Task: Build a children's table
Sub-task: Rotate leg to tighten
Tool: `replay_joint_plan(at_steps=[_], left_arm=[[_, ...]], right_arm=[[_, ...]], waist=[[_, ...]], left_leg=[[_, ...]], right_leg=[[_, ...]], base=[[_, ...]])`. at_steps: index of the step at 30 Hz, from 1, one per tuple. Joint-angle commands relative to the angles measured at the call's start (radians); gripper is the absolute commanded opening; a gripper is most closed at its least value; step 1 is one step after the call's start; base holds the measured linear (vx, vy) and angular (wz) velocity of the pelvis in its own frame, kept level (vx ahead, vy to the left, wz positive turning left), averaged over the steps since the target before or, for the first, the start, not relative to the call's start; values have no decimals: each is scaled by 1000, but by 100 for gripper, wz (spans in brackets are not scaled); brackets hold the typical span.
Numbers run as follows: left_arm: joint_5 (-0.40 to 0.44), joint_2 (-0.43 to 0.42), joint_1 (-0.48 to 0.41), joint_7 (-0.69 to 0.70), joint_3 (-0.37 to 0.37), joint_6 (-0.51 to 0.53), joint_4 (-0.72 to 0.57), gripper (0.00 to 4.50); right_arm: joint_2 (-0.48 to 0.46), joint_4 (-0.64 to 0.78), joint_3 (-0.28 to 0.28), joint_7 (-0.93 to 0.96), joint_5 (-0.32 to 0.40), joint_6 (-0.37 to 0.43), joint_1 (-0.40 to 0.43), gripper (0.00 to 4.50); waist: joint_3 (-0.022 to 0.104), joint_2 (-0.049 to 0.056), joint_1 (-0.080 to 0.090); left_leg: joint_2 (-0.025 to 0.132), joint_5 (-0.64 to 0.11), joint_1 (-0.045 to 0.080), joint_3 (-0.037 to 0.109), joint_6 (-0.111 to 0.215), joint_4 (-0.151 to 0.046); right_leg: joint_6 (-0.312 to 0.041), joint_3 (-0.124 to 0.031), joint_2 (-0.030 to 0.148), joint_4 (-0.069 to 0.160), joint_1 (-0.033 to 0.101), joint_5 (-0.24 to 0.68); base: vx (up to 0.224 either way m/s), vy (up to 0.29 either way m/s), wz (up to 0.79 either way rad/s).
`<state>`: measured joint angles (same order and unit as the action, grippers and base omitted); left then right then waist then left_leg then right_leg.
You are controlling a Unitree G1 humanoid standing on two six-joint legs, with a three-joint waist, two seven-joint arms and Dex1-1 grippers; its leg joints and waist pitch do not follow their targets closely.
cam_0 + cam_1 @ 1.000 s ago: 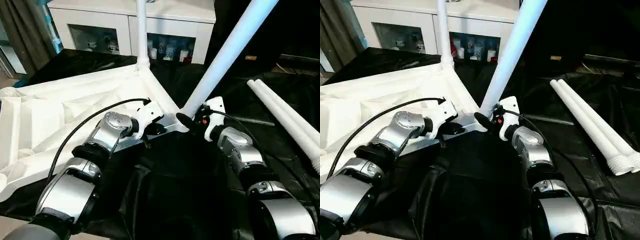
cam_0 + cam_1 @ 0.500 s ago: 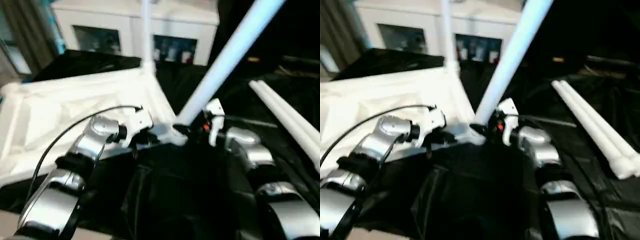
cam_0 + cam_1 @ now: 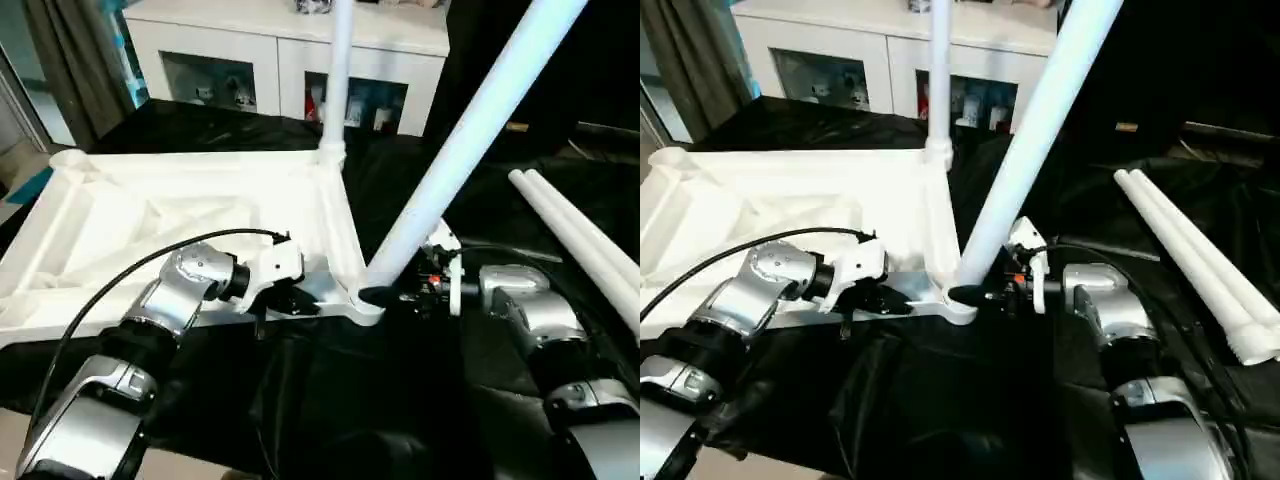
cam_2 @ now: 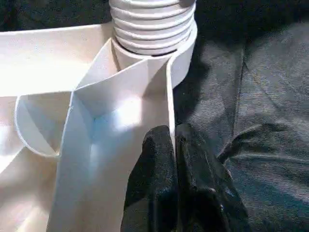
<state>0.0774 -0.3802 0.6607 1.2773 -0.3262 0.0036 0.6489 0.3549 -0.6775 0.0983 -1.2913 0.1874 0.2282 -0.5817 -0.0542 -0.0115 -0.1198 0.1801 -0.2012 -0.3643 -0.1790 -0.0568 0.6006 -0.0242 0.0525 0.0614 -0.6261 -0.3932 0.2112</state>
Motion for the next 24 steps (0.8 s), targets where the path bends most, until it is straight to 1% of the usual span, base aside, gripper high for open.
replay_joint_plan(at_steps=[1,6,7,9,11,12,13,14,18,19,21,22,24], left_arm=[[0,8,-5,32,-29,-3,-29,0],[-4,3,-12,46,-35,3,-45,0],[-3,4,-12,46,-36,2,-46,0],[0,7,-10,43,-38,-2,-44,0],[0,7,-9,42,-39,-3,-43,0],[0,7,-9,42,-39,-3,-43,0],[1,8,-8,36,-39,-4,-43,0],[2,8,-6,29,-39,-6,-40,0],[5,7,-4,22,-38,-6,-37,0],[6,7,-3,21,-38,-6,-36,0],[7,6,-1,20,-37,-7,-34,0],[8,5,0,20,-37,-7,-32,0],[8,5,1,20,-37,-7,-31,0]], right_arm=[[23,-40,64,-3,-61,38,50,261],[21,-27,82,-1,-70,60,56,261],[23,-21,90,-7,-72,64,58,261],[24,-16,109,-12,-84,62,59,261],[25,-13,112,-12,-87,61,60,261],[25,-13,112,-12,-87,61,60,261],[27,-8,119,-9,-92,51,66,261],[29,-8,128,0,-105,25,74,261],[32,7,140,6,-114,4,95,261],[34,13,144,8,-115,3,100,261],[39,31,155,4,-118,2,109,261],[40,37,159,0,-119,2,111,261],[41,42,163,-2,-120,1,113,261]], waist=[[61,3,0],[61,3,0],[62,6,0],[62,4,1],[62,4,1],[62,4,1],[62,2,0],[61,2,-1],[60,4,0],[59,5,0],[58,4,1],[56,8,1],[54,7,1]], left_leg=[[64,-130,12,16,50,-75],[64,-130,12,17,46,-76],[64,-126,12,17,46,-75],[64,-122,12,17,47,-75],[63,-124,12,17,47,-75],[63,-127,12,17,46,-75],[63,-128,11,17,45,-75],[64,-131,11,17,44,-76],[64,-145,12,18,38,-78],[64,-148,13,18,37,-79],[64,-164,15,18,34,-80],[64,-182,17,18,29,-83],[65,-204,21,19,22,-86]], right_leg=[[-262,-49,95,71,46,82],[-262,-49,96,71,47,83],[-262,-48,95,70,47,78],[-263,-48,94,70,47,65],[-264,-48,95,70,47,66],[-263,-48,96,71,47,72],[-262,-49,96,71,48,78],[-259,-49,97,72,47,85],[-253,-49,96,74,47,103],[-250,-49,96,75,47,107],[-247,-50,96,78,46,129],[-244,-50,96,82,45,151],[-238,-51,97,86,46,184]], base=[[0,0,0],[0,0,0],[0,0,0],[0,0,0],[0,0,0],[0,0,0],[0,0,0],[0,0,0],[0,0,0],[0,0,0],[0,0,0],[0,0,0],[0,0,0]])
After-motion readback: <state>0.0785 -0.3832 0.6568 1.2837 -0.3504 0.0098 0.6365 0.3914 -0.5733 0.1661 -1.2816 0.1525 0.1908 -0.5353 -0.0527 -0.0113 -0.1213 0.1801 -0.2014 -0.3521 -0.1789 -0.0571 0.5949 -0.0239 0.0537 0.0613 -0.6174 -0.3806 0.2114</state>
